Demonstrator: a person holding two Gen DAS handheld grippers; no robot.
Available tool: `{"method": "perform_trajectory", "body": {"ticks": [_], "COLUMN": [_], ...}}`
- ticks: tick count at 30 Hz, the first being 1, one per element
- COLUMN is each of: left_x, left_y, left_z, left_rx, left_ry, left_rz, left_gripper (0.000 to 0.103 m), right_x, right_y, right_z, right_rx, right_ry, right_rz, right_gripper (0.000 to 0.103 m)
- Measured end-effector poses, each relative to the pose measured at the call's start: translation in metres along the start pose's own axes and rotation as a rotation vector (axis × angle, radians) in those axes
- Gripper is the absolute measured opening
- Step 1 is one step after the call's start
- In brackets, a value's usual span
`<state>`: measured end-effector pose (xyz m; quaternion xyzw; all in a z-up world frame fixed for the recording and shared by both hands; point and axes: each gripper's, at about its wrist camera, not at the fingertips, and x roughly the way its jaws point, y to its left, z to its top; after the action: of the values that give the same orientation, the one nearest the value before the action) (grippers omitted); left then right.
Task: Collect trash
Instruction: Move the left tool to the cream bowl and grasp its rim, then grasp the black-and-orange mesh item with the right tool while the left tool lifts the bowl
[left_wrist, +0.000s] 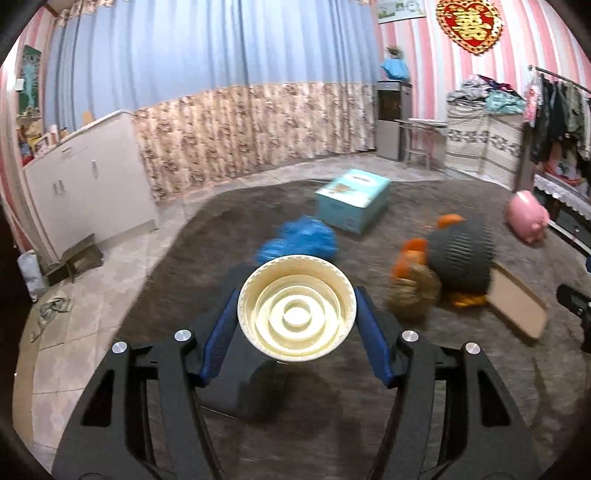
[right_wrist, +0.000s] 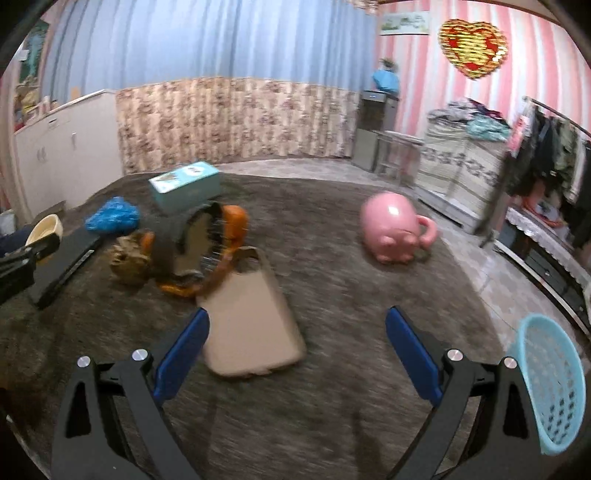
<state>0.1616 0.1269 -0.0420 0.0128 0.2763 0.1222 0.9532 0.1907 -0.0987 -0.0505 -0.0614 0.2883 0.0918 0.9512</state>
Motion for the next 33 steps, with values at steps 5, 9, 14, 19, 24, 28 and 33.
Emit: {"method": "perform_trajectory", "body": {"ticks": [5,9,14,19,24,28,33], "left_x": [0.005,0.01,0.014,0.025,0.027,0.027,0.019], "left_y": [0.034,0.049,0.058,0.067,0.064,0.062,0.056], "left_z": [0.005,0.013,0.015,0.012,0.01,0.01,0.012], "left_rx": [-0.026,-0.021,-0.023,-0.041,-0.03,-0.027,-0.009], "left_ry": [-0.016,-0.029,-0.044,-0.022,-0.019,-0.023,-0.039], "left_rz": [0.039,0.054,0.067,0.066,0.067,0.065,0.073], "left_gripper": [0.061,0.061,0.061,0.061,0.061,0.061,0.061], "right_x": [0.023,0.047,0.076,0.097,0.101,0.1,0.084], "right_y": [0.027,0.047,0.059,0.057,0.055,0.059,0.05], "right_z": [0.018,0.03,0.044,0.049,0.046,0.046,0.047], "right_rx": [-0.042,-0.059,-0.034,0.031,0.065,0.06,0.076], "right_ry": [0.019,0.054,0.097,0.135,0.143,0.134,0.084], "right_rz": [0.066,0.133,0.155,0.198,0.255,0.272,0.266], "right_gripper": [0.094,0.094,0.094,0.094,0.076,0.07,0.065]}}
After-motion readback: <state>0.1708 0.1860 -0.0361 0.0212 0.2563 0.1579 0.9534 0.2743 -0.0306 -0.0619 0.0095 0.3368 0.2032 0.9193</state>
